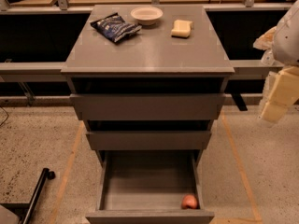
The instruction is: Pick apple from bottom drawer and place on counter
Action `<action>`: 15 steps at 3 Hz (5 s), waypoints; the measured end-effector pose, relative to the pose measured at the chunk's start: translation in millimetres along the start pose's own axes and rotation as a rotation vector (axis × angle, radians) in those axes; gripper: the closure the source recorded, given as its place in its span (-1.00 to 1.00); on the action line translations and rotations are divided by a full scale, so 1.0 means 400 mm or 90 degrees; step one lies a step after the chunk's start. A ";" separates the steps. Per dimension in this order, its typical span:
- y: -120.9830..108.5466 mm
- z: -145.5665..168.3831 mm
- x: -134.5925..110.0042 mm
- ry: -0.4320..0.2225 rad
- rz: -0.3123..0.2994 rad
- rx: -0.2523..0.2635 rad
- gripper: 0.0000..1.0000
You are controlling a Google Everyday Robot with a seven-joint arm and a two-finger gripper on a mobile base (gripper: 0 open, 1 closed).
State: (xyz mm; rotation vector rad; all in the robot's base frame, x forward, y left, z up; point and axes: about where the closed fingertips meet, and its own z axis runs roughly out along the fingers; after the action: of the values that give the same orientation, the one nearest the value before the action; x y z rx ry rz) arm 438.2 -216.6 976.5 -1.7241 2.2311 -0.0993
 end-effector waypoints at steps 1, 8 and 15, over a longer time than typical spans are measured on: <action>0.000 0.000 0.000 0.000 0.000 0.000 -1.00; 0.130 0.598 0.109 -0.166 0.056 -0.177 -1.00; 0.166 0.965 0.194 -0.192 0.190 -0.239 -1.00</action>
Offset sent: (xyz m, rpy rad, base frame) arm -0.0092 -0.0180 -0.0731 0.0683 0.0908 0.0632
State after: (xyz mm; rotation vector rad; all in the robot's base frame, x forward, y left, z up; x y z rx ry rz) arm 471.4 -219.3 578.7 -1.4247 2.3426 0.6409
